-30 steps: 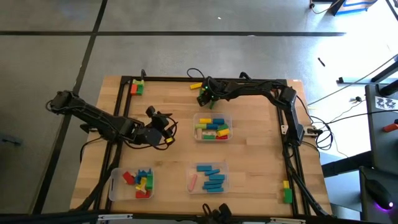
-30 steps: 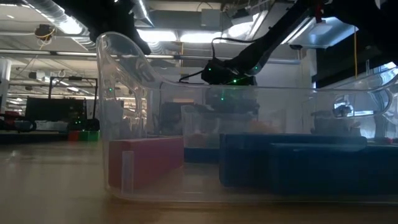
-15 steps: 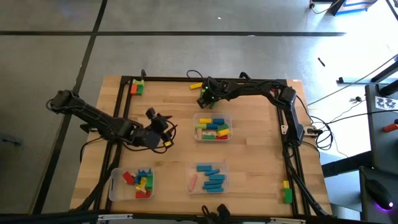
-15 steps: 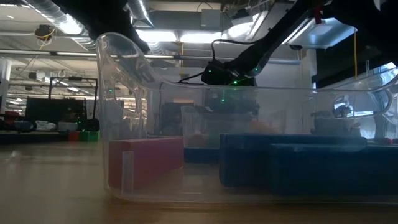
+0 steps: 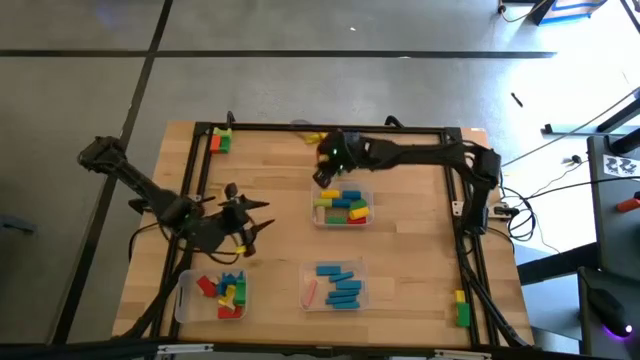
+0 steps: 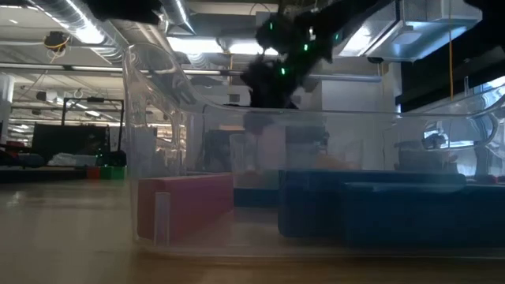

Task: Sort blocks by size
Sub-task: Put the red arch block into the bottom left transparent bin

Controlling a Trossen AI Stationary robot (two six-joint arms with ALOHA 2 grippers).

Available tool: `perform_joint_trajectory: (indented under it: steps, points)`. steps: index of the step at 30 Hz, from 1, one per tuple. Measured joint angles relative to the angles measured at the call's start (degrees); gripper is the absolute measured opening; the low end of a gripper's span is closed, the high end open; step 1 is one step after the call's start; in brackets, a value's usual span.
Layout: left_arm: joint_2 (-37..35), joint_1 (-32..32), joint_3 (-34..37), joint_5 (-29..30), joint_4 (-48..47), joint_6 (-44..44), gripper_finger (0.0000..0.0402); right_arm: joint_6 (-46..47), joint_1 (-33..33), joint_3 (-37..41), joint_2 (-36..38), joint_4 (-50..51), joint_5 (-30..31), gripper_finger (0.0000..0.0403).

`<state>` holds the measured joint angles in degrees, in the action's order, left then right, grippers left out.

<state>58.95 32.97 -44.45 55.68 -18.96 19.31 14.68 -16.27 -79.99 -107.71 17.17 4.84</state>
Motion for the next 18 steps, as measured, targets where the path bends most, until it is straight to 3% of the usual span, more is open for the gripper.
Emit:
perform_joint_trajectory:
  steps: [4,9,18]
  points:
    - [-3.10,4.24,0.00,0.85,-0.20,-0.63,0.0210,-1.74,6.99,0.00,1.24,-2.22,-4.12,0.0111]
    - [-5.71,9.76,0.00,4.66,-0.59,-0.36,0.0210,-3.18,16.66,0.02,1.18,-9.25,-4.29,0.0101]
    - [-5.72,14.83,-0.02,13.81,-0.48,1.46,0.0210,-6.01,28.97,0.00,-6.47,-34.24,-3.89,0.0105]
